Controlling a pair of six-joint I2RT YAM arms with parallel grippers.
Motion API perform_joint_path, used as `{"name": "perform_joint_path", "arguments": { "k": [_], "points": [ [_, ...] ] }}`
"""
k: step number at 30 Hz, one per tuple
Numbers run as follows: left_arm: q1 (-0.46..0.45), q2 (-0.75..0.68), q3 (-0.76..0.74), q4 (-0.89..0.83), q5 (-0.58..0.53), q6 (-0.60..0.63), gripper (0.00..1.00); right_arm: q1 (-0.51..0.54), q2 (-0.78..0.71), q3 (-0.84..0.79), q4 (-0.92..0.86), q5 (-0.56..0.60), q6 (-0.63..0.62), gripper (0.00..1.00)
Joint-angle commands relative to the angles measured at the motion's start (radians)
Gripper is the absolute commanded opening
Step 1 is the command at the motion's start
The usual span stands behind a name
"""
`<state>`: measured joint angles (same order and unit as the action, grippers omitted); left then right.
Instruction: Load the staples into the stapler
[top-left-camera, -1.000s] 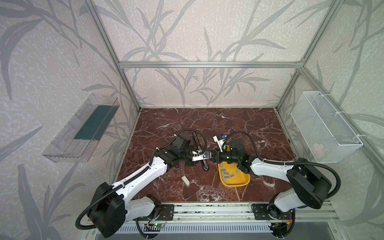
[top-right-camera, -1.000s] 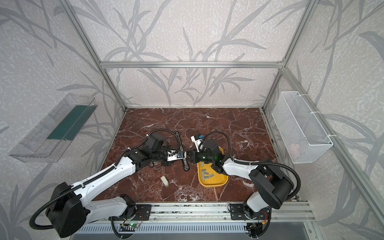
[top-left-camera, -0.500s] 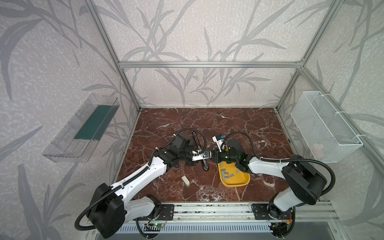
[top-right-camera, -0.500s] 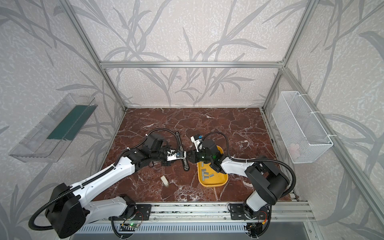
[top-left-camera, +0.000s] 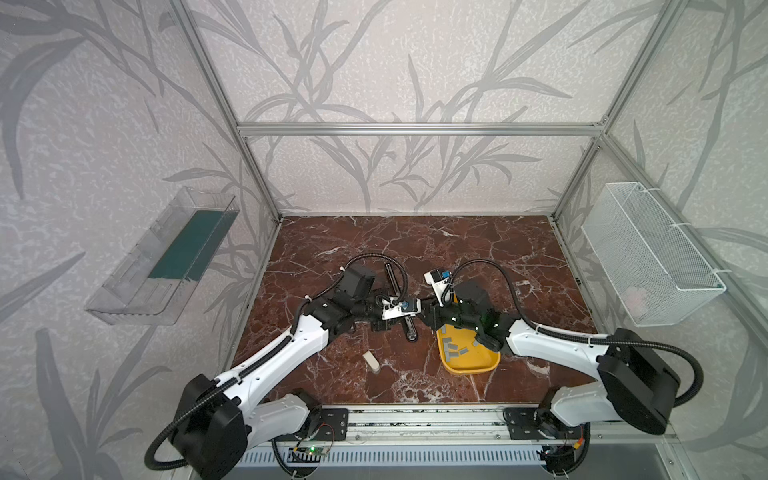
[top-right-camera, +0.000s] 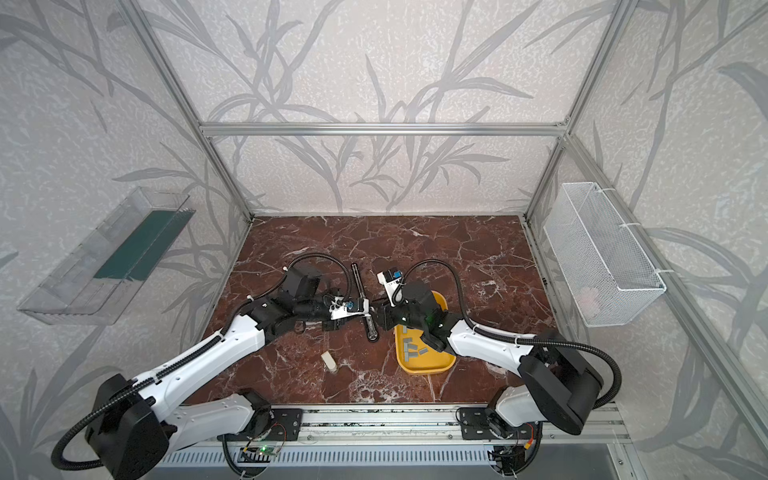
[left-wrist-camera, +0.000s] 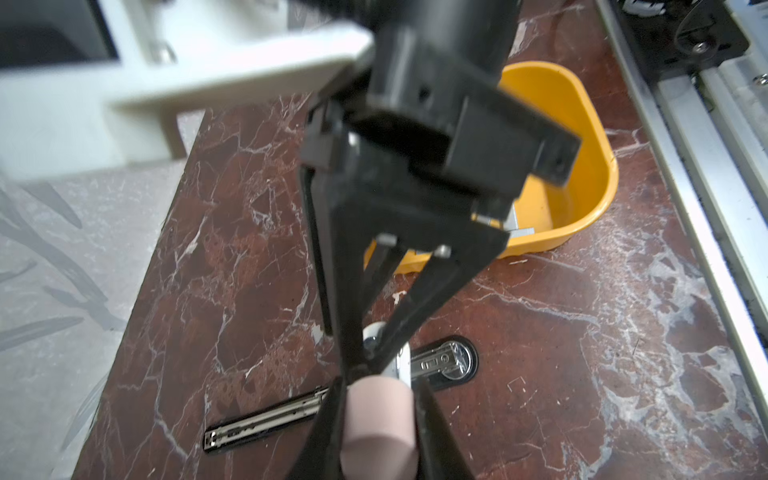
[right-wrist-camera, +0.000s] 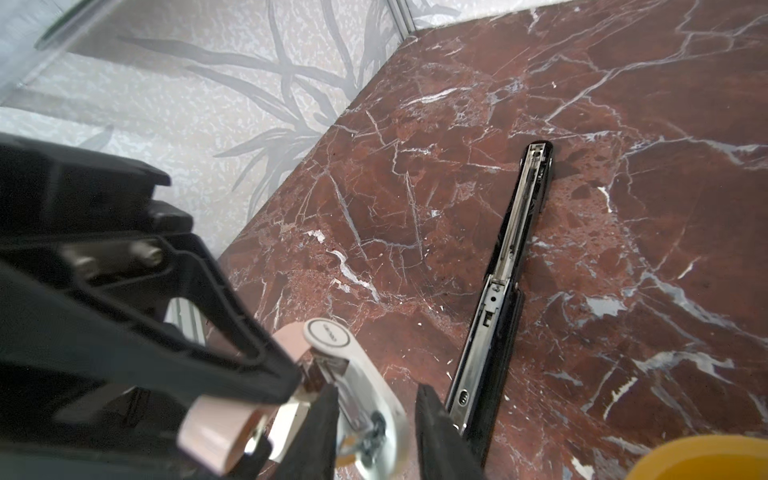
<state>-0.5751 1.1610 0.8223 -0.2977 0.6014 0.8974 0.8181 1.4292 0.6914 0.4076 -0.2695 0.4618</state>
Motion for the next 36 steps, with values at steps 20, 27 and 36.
{"name": "perform_joint_path", "arguments": {
  "k": [20, 27, 36],
  "points": [
    [0.075, -0.053, -0.017, 0.156, 0.113, -0.127, 0.00, 0.039, -0.008, -0.035, 0.018, 0.117, -0.044, 0.46],
    [0.121, -0.011, 0.018, 0.102, 0.175, -0.113, 0.00, 0.039, -0.147, -0.153, 0.117, 0.230, -0.145, 0.71],
    [0.118, 0.011, 0.047, 0.023, 0.294, -0.042, 0.00, 0.041, -0.134, -0.452, 0.912, 0.039, -0.466, 0.81]
  ]
}}
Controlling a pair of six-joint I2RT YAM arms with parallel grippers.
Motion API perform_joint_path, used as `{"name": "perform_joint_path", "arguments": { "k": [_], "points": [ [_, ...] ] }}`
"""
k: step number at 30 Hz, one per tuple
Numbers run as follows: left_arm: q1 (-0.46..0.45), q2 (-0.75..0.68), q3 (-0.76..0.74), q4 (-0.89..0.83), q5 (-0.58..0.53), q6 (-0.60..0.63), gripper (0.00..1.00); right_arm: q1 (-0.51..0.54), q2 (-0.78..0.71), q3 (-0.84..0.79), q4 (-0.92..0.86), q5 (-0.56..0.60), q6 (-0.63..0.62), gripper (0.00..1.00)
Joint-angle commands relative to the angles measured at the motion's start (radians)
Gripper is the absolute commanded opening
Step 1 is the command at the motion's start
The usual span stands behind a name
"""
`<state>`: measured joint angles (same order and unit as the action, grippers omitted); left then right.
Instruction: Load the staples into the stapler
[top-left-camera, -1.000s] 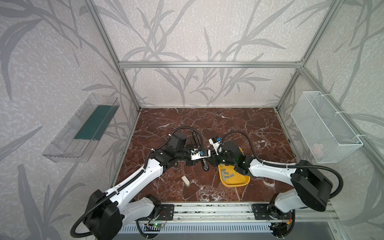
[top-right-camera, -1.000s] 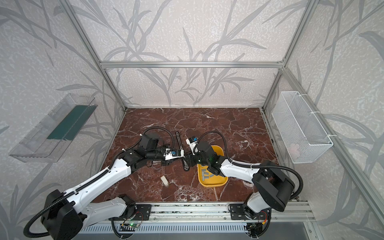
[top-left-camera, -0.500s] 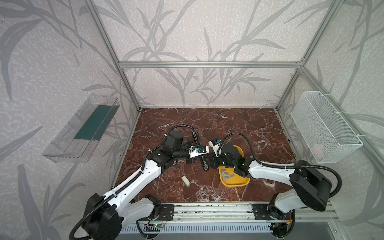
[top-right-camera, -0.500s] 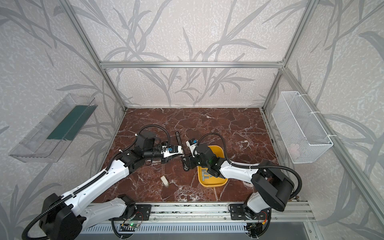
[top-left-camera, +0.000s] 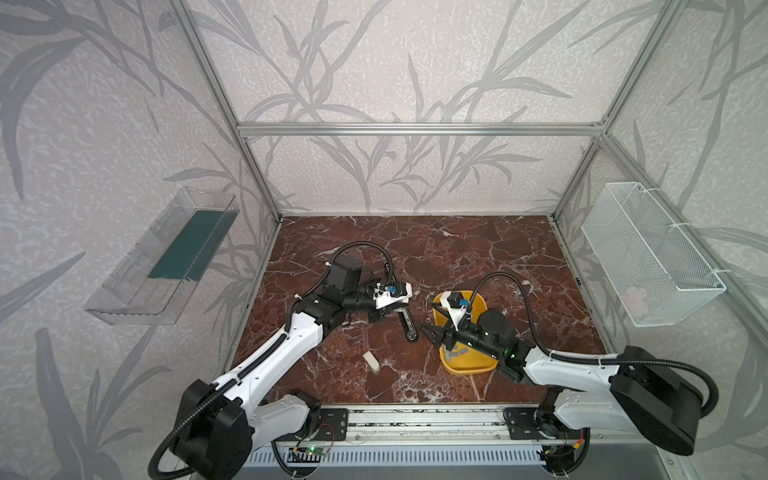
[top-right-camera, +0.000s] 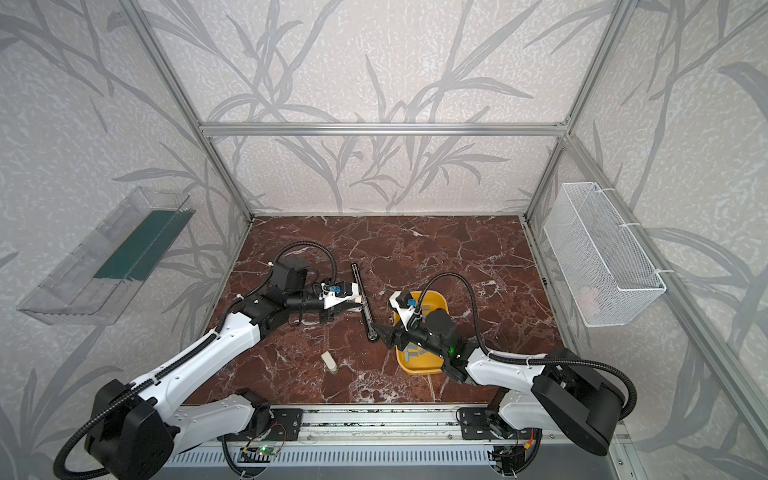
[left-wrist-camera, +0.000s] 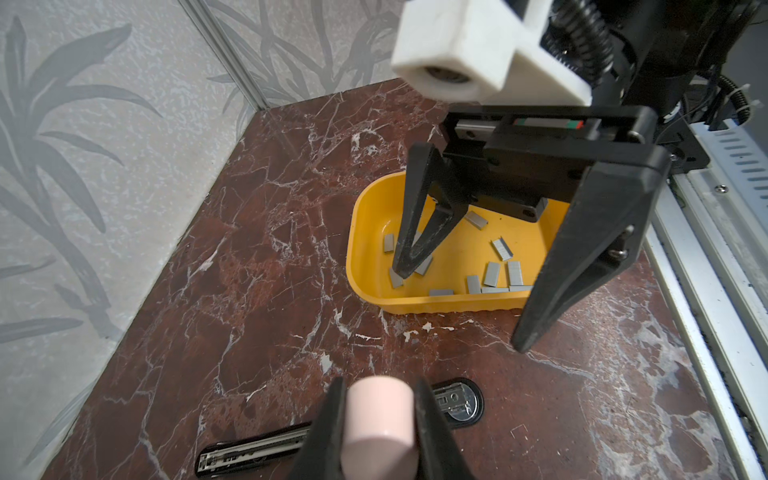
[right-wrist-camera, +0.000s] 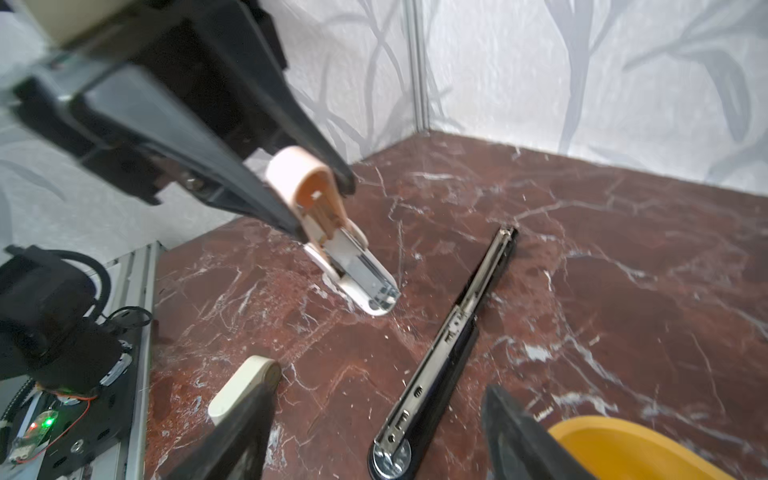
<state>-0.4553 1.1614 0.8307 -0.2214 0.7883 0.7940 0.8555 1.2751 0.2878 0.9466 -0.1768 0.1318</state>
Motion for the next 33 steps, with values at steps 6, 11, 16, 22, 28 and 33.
{"name": "perform_joint_path", "arguments": {
  "k": [6, 11, 16, 22, 28, 33],
  "points": [
    [-0.028, 0.005, 0.039, -0.156, 0.215, 0.190, 0.00, 0.005, 0.056, -0.032, 0.357, -0.124, -0.159, 0.81],
    [-0.029, -0.002, 0.041, -0.152, 0.277, 0.210, 0.00, 0.011, 0.089, -0.004, 0.341, -0.173, -0.162, 0.80],
    [-0.036, 0.002, 0.036, -0.151, 0.332, 0.212, 0.00, 0.030, 0.113, 0.014, 0.322, -0.193, -0.172, 0.79],
    [-0.051, -0.001, 0.029, -0.139, 0.341, 0.220, 0.00, 0.060, 0.103, 0.048, 0.238, -0.211, -0.214, 0.79],
    [-0.060, -0.004, 0.026, -0.147, 0.364, 0.229, 0.00, 0.073, 0.084, 0.067, 0.158, -0.165, -0.227, 0.77],
    [-0.072, -0.008, 0.025, -0.155, 0.353, 0.240, 0.00, 0.074, 0.099, 0.087, 0.132, -0.185, -0.226, 0.62]
  ]
}}
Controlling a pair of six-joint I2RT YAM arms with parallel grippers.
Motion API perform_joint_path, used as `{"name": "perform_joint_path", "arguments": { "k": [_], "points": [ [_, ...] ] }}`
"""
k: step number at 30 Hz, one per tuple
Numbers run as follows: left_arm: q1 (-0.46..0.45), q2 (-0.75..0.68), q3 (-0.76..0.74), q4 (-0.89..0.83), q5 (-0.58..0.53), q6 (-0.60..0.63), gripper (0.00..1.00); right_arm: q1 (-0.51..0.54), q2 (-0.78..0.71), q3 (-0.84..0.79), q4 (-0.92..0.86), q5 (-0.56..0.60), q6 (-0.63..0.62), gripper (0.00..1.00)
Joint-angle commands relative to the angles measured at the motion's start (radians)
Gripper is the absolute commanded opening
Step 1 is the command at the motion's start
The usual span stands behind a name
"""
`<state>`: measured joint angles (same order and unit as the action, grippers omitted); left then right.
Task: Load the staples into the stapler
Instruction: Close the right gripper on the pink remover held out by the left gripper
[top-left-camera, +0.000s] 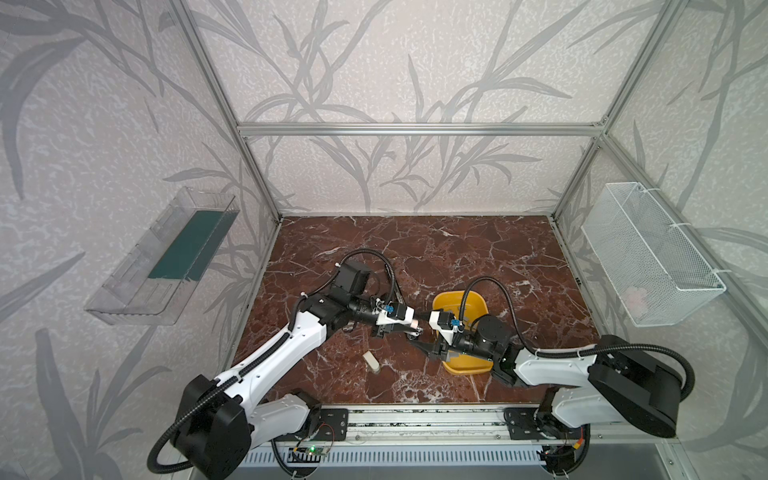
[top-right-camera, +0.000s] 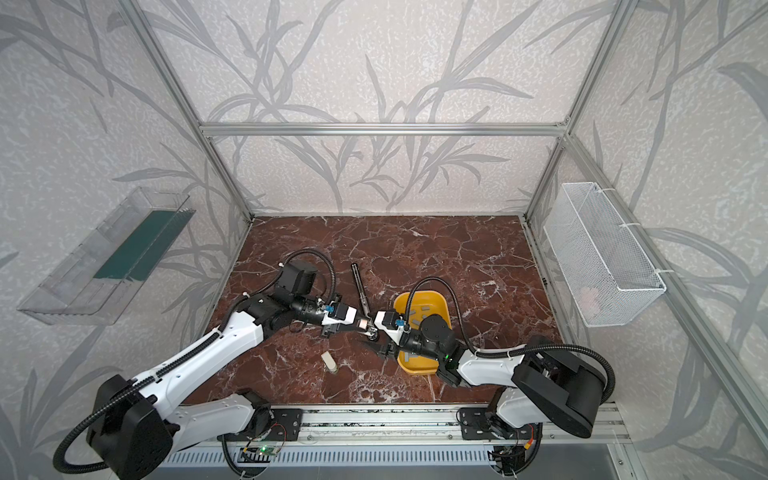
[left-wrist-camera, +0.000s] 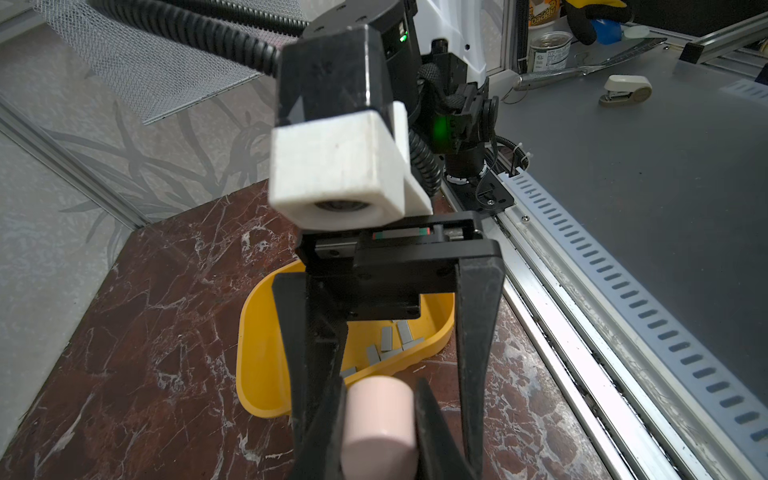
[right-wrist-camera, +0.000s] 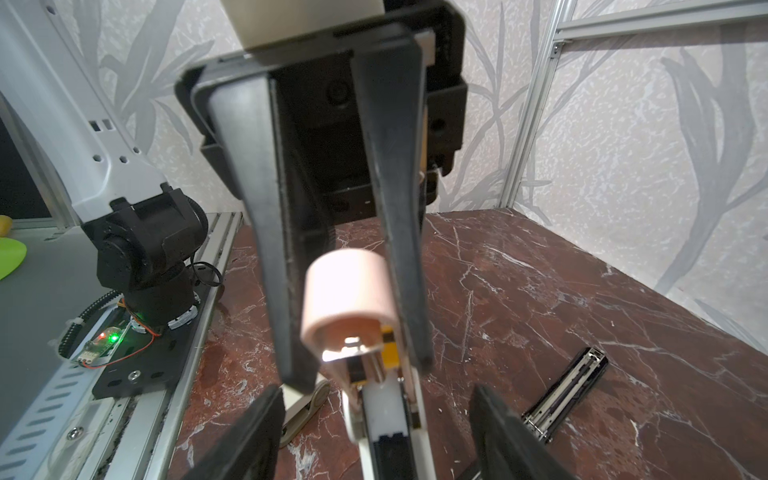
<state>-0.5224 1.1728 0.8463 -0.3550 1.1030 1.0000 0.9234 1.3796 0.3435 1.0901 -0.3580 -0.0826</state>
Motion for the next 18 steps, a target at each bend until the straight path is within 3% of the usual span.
{"name": "perform_joint_path", "arguments": {
  "k": [1, 4, 16, 18],
  "points": [
    [-0.006, -0.018, 0.011, -0.022, 0.042, 0.034, 0.00, 0.008, -0.003, 0.034, -0.015, -0.012, -0.014, 0.58],
    [-0.008, -0.013, 0.014, -0.019, 0.057, 0.031, 0.00, 0.008, 0.003, 0.043, -0.028, -0.018, -0.010, 0.52],
    [-0.017, -0.032, 0.008, -0.022, 0.037, 0.039, 0.00, 0.009, 0.041, 0.056, -0.022, -0.025, 0.000, 0.47],
    [-0.016, -0.030, 0.009, -0.024, 0.038, 0.037, 0.00, 0.009, 0.042, 0.058, -0.028, -0.022, 0.000, 0.42]
  ]
}}
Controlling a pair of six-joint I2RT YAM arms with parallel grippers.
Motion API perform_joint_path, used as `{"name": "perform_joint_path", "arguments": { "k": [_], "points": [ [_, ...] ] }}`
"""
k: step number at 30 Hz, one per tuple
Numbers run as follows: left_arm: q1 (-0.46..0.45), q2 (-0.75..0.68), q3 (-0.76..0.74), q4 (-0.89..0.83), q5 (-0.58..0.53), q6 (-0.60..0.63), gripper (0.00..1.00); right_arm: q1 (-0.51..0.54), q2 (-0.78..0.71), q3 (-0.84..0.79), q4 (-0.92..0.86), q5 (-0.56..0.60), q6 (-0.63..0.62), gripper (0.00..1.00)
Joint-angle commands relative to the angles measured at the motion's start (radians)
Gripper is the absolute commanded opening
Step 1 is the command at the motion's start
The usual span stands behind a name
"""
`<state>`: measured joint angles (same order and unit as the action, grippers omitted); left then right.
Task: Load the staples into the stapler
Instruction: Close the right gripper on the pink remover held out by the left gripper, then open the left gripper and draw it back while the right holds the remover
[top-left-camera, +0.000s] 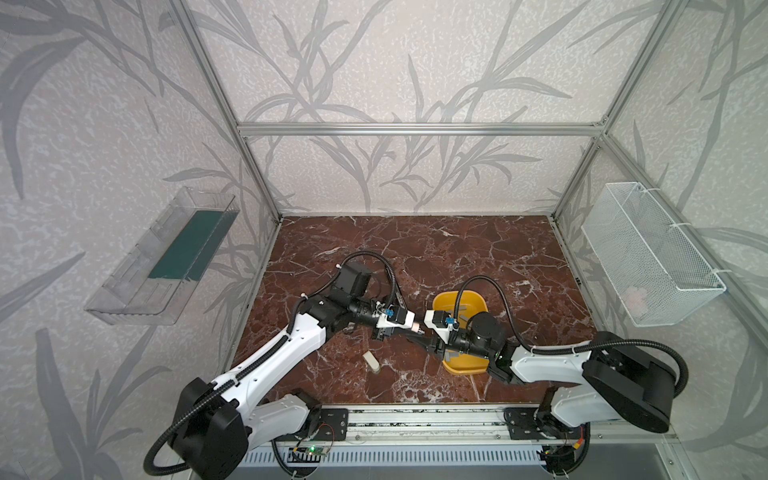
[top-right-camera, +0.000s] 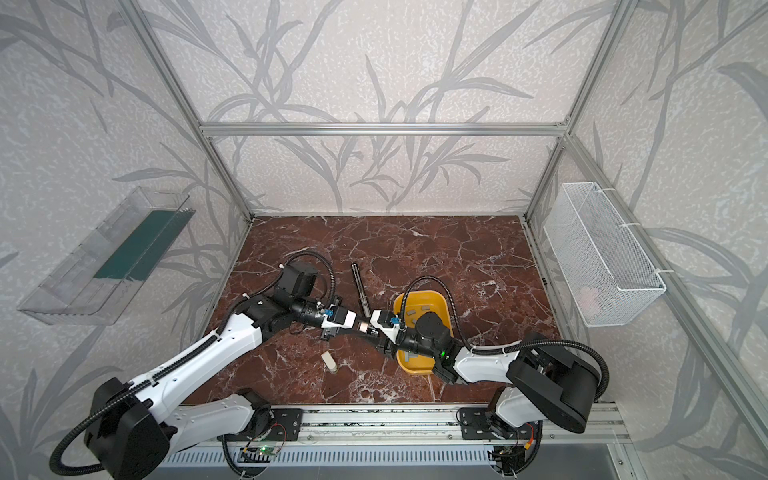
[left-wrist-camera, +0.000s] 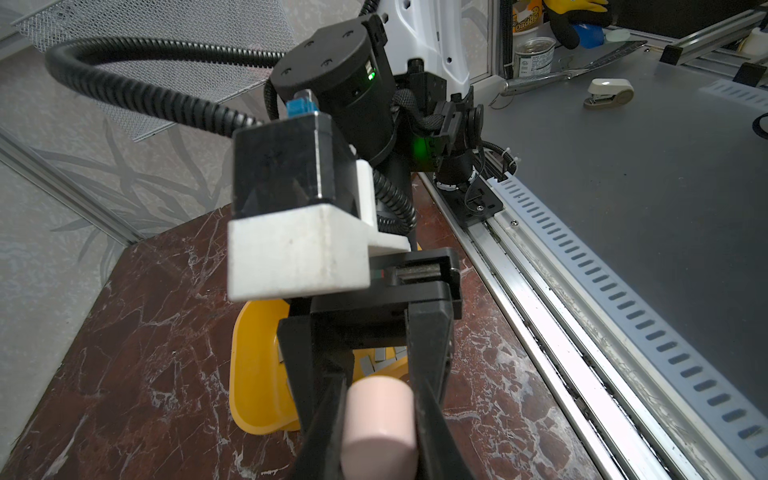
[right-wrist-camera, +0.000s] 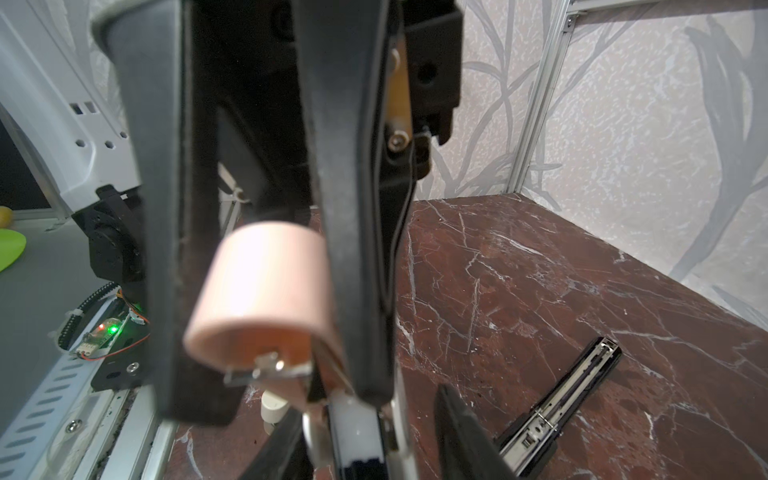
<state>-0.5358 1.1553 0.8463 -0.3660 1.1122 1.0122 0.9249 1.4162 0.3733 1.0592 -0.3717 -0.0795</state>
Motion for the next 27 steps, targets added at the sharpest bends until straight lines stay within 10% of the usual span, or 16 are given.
{"name": "perform_joint_path", "arguments": {
  "k": [1, 10, 14, 27],
  "points": [
    [-0.004, -0.012, 0.008, -0.018, 0.028, 0.026, 0.00, 0.008, 0.007, 0.030, -0.001, -0.008, -0.001, 0.37],
    [-0.003, -0.028, -0.013, 0.064, -0.062, -0.045, 0.00, 0.008, -0.023, 0.035, -0.030, 0.036, 0.039, 0.17],
    [0.010, -0.068, -0.072, 0.240, -0.232, -0.182, 0.18, 0.008, -0.063, 0.093, -0.193, 0.094, 0.132, 0.00],
    [0.122, -0.101, -0.138, 0.455, -0.464, -0.331, 0.53, 0.019, -0.140, 0.156, -0.434, 0.358, 0.238, 0.00]
  ]
}}
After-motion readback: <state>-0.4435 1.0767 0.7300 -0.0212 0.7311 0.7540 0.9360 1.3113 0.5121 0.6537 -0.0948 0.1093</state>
